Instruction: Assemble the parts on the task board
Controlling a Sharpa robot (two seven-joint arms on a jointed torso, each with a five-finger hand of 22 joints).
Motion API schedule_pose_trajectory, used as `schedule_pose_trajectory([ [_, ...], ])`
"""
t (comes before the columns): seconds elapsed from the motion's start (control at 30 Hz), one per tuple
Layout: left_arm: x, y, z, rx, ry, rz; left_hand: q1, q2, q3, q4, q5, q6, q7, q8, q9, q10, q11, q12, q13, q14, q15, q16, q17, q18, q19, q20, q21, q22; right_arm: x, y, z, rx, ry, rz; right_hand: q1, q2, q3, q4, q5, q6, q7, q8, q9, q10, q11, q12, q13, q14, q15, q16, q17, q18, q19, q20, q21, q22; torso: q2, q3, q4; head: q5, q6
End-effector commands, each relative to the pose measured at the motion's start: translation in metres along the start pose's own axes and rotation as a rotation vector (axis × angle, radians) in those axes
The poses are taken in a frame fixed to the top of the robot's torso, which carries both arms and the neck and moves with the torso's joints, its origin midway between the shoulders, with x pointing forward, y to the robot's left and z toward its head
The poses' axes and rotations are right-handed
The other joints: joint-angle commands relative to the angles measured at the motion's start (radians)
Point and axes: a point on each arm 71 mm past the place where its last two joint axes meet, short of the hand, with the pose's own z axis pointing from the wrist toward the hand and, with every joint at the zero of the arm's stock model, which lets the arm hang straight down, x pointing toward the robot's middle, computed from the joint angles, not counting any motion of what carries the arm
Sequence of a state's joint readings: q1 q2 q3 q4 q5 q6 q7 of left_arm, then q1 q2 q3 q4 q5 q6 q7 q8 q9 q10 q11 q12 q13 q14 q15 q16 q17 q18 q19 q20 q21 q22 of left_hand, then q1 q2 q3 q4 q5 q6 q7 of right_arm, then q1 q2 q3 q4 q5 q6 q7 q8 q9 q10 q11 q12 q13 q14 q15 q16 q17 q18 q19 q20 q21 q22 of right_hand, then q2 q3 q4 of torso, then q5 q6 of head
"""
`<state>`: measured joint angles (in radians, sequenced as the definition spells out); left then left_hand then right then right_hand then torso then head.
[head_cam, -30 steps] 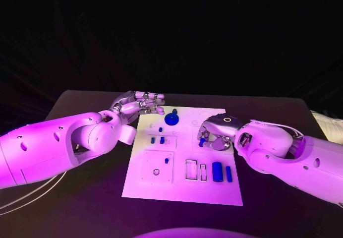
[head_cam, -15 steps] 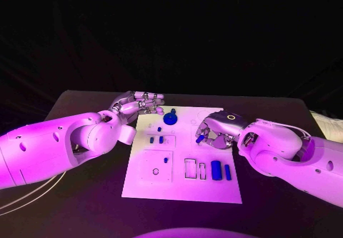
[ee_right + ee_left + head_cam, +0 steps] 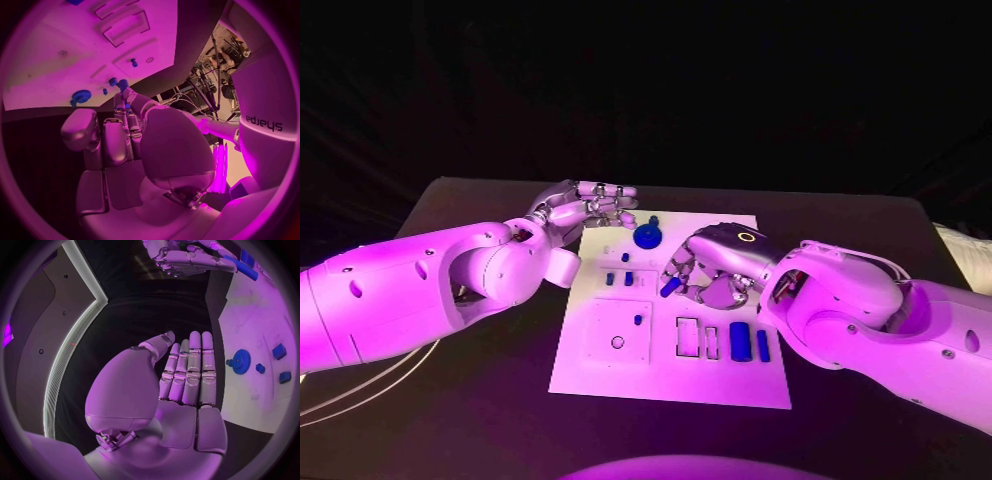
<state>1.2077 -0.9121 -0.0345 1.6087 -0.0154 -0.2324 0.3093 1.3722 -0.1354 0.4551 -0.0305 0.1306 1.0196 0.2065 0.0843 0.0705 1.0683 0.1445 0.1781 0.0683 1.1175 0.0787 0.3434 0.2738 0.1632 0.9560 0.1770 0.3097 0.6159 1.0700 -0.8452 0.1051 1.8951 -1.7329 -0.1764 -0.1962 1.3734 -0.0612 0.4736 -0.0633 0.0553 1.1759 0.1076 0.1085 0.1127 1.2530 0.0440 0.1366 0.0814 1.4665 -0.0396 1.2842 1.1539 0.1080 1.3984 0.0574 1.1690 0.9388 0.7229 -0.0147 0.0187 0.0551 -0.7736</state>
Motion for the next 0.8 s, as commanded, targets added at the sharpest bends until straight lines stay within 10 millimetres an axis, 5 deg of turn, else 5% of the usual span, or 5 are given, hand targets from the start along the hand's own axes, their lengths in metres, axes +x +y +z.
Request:
schedule_pose_trajectory([
  [0.03,0.003,0.000,0.001,0.005,0.025,-0.002,-0.002,0.008,-0.006,0.002,0.005,-0.003,0.000,0.004,0.000,-0.004,0.000,0.004,-0.002,0.006,0.001,-0.007,-0.001,0.017,0.006,0.001,-0.003,-0.001,0.004,0.010,0.006,-0.036,-0.002,0.027,-0.008,0.000,0.000,0.004,0.006,-0.002,0.006,0.006,0.041,-0.003,0.002,-0.003,0.001,0.038,0.002,0.006,-0.001,0.007,0.001,0.003,0.001,-0.002,-0.001,-0.0003,-0.0007,0.010,-0.005],
  [0.37,0.006,0.000,0.003,0.005,0.031,-0.003,-0.002,0.008,-0.006,0.002,0.005,-0.003,0.000,0.004,0.000,-0.004,0.000,0.004,-0.002,0.006,0.001,-0.007,-0.001,0.017,0.006,0.001,-0.003,-0.001,0.042,0.041,0.032,-0.127,0.065,0.067,-0.007,0.001,0.000,0.003,0.008,-0.003,0.007,0.005,0.042,-0.004,0.003,-0.006,0.001,0.038,0.002,0.006,-0.001,0.007,0.000,0.003,0.001,-0.003,0.000,-0.0009,0.0012,0.025,-0.012],
  [0.8,0.004,0.000,0.004,0.012,0.021,0.000,-0.002,0.008,-0.006,0.002,0.005,-0.003,0.000,0.004,0.000,-0.004,0.000,0.004,-0.002,0.006,0.001,-0.007,-0.001,0.017,0.006,0.001,-0.003,-0.001,0.074,0.051,0.045,-0.144,0.129,0.078,-0.006,0.002,0.001,0.002,0.011,-0.005,0.008,0.003,0.042,-0.005,0.004,-0.009,0.001,0.038,0.003,0.006,-0.002,0.007,0.000,0.003,0.000,-0.003,0.000,0.0002,-0.0013,0.035,-0.019],
])
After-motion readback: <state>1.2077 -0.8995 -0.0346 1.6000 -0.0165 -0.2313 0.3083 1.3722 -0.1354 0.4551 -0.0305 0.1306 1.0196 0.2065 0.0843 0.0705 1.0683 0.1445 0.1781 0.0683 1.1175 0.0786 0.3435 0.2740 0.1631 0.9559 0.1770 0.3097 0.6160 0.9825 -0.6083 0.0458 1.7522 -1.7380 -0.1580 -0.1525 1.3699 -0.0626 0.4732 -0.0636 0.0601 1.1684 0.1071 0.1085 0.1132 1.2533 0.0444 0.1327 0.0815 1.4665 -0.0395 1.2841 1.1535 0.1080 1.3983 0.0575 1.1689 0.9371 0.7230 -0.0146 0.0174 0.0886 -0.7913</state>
